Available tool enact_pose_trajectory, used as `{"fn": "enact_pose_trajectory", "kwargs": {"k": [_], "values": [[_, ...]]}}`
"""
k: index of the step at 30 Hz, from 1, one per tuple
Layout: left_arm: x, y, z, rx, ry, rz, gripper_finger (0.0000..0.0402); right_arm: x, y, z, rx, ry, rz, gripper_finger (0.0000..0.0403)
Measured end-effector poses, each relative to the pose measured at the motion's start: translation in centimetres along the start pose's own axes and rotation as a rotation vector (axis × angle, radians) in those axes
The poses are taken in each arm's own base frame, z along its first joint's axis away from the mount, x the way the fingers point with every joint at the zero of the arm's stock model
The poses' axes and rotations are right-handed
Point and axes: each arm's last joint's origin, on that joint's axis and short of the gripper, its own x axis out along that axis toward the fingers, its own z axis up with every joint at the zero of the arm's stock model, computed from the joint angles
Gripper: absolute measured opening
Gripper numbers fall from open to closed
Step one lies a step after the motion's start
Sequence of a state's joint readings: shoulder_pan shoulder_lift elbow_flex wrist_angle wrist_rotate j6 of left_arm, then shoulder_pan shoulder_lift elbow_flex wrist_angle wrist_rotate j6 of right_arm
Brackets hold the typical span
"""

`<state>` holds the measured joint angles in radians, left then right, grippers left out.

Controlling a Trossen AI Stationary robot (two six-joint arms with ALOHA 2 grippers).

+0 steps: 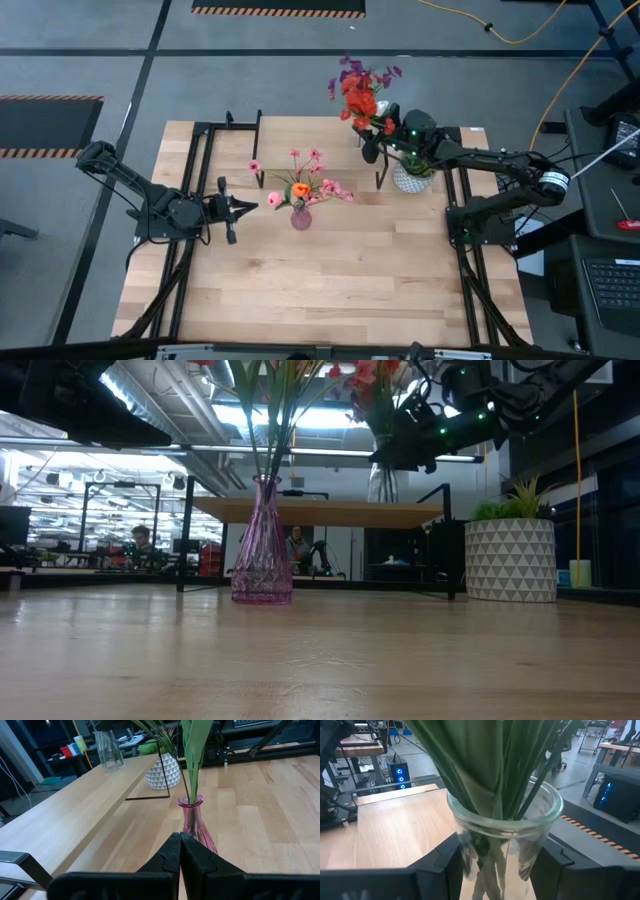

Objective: Pick and place flowers into a vace then onto a shelf
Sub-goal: Put the transparent vase with flowers on the shelf

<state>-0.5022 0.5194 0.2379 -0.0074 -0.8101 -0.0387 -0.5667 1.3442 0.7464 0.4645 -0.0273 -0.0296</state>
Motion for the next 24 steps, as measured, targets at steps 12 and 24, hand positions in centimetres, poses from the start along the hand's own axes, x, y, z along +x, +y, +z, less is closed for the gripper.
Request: {"fn": "enact_pose_trajectory", "kwargs": {"k": [12, 24], "values": [[0.0, 0.0, -0.04, 0.003, 0.003, 0.0, 0.0002, 0.0, 0.01, -0.25, -0.005, 0.027, 0.001, 0.0218], [0.0, 0.0, -0.04, 0.003, 0.003, 0.0, 0.0002, -0.27, 0.01, -0.08, -0.004, 0.03, 0.001, 0.0306]]}}
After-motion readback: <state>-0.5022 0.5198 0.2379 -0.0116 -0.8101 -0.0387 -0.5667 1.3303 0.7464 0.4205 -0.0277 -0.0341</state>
